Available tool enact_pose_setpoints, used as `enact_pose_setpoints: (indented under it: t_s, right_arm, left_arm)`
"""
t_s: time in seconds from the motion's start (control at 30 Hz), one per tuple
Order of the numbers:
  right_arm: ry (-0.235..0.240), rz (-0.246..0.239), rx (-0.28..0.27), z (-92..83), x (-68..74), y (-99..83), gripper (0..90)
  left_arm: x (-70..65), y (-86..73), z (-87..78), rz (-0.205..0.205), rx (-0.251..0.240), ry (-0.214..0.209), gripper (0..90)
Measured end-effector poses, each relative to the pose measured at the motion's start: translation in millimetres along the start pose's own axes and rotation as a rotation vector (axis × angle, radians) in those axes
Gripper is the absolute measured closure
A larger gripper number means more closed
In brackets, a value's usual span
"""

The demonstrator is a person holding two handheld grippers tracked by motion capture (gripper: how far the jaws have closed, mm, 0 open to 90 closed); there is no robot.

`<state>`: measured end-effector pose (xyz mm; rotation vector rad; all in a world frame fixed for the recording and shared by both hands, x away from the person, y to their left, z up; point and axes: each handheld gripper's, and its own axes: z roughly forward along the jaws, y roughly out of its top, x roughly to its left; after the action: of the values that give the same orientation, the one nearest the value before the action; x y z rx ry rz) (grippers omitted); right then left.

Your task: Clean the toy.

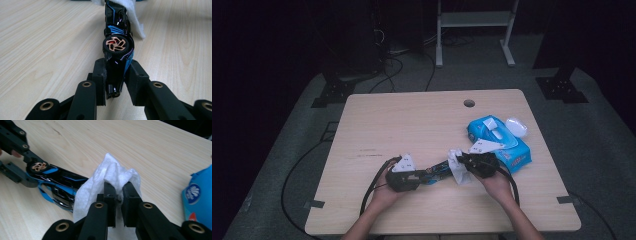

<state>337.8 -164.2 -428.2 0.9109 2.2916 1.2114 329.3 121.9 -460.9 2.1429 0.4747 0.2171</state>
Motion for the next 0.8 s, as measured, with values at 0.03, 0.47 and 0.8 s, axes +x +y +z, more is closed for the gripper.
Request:
enact_pose_setpoints:
  t_s: [0.03, 0.47, 0.8]
  right_arm:
    - [-0.015, 0.003, 0.007, -1.4, -1.8, -0.7, 82.6]
    - [0.02, -0.006, -0.017, 0.9, 2.4, -2.0, 82.4]
    - [0.014, -0.004, -0.005, 5.9, 6.9, 2.4, 83.2]
  left_arm:
    - [0.0, -0.1, -0.1, 0.001, 0.0, 0.0, 70.7]
    - [0.5, -0.6, 0.7, -0.003, -0.009, 0.0, 70.7]
    - [0.0, 0.6, 3.0, -0.003, -0.012, 0.0, 70.8]
